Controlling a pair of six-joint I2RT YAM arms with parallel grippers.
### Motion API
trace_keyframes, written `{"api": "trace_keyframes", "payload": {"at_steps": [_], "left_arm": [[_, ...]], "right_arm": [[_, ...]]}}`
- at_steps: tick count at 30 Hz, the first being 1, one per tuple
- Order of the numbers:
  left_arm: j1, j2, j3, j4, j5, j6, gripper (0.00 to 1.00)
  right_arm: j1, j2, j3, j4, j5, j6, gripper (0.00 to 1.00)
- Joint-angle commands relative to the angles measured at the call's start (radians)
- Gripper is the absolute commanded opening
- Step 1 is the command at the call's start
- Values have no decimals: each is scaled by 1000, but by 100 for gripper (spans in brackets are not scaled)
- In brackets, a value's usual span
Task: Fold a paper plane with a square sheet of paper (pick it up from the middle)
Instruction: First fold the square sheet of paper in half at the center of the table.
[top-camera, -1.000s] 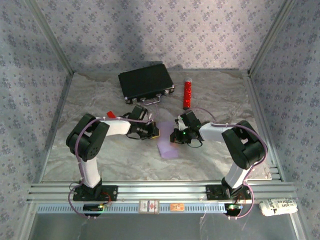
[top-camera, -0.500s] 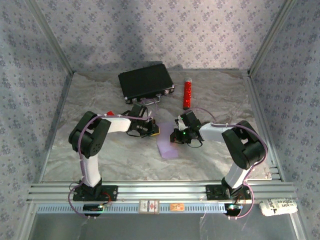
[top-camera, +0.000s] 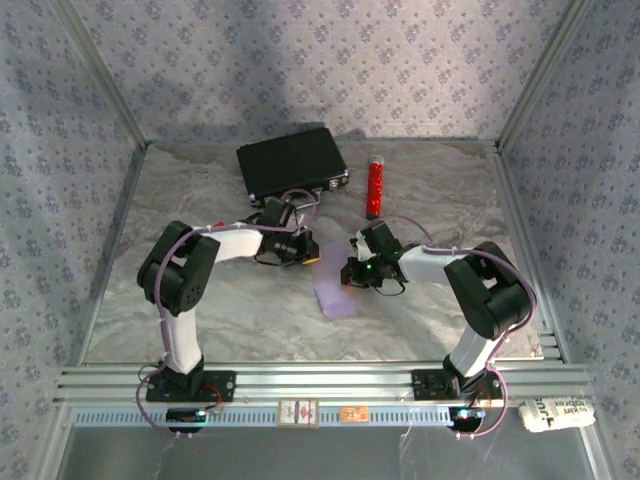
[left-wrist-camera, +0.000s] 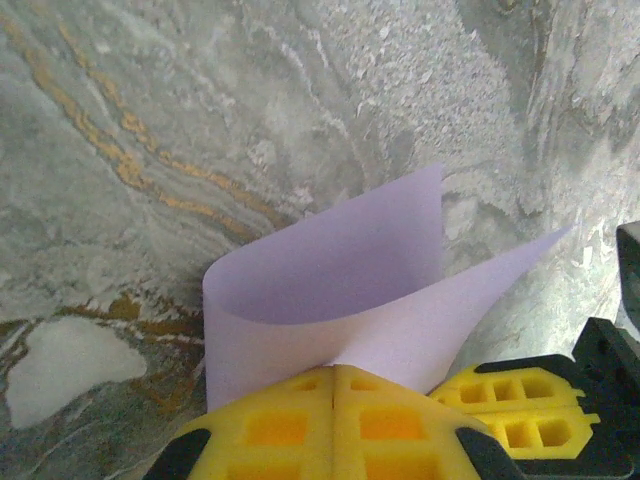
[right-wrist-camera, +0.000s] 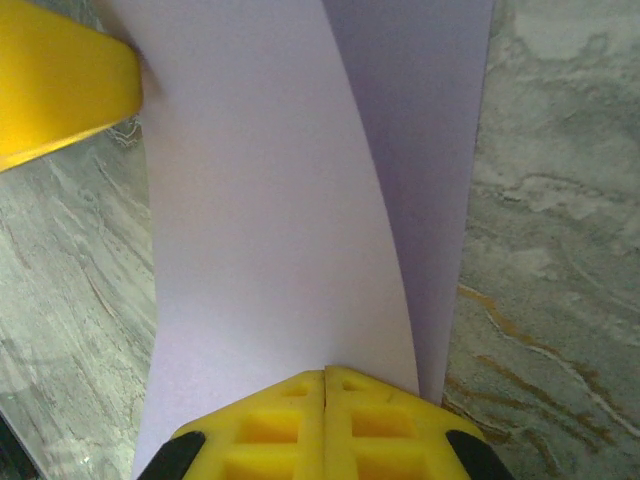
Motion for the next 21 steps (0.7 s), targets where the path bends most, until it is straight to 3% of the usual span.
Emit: {"api": "trace_keyframes", "payload": {"at_steps": [1,12,21], "left_arm": [[12,33,23,-23,0,23,0],[48,95,0,-21,-73,21,0],[64,64,15,-17,-218,-9,0]], "right_arm": [[1,16,-38,-117,76,5,0],[5,14,-38,-123,70,-1,0],[4,14,-35,-137,68,-13,0]]}}
